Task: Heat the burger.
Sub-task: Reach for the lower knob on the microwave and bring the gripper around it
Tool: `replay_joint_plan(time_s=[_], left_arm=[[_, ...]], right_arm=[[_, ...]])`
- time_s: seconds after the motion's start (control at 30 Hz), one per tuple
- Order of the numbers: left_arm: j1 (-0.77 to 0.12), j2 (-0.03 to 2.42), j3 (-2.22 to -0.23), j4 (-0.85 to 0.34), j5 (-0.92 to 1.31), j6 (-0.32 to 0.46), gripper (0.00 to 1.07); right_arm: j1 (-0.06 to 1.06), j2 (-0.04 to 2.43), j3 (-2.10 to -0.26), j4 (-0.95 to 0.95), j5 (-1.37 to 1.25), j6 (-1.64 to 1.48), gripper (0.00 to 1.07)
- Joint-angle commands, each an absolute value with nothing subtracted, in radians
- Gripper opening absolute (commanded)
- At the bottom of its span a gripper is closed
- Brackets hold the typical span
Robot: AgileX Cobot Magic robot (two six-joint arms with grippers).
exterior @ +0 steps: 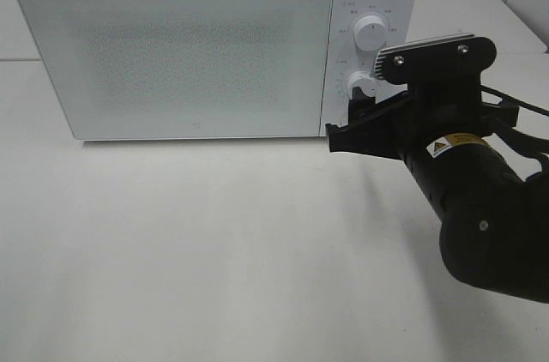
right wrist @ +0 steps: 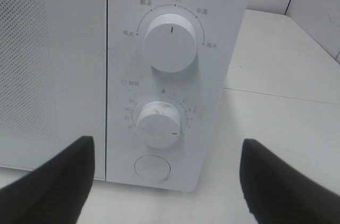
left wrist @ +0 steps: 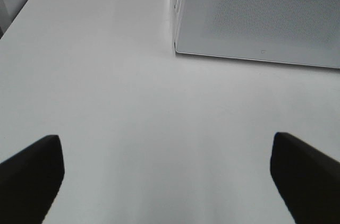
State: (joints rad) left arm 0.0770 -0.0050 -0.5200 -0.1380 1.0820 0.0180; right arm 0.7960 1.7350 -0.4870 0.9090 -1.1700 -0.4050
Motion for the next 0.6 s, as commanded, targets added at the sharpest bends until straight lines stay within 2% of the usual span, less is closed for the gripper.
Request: replay_joint_plan(time_s=[0.03,0.6], left_arm=[[0.079,-0.022,-0.517,-0.144,1.069,0.014,0.98],[0.079,-0.022,-0.517,-0.144,1.069,0.014,0.98]], right_arm=[[0.778,1.778,-0.543,0.904,-1.188,-0.388,0.74],[0.71,1.936,-0.712,0.862,-1.15,-0.316,0.74]])
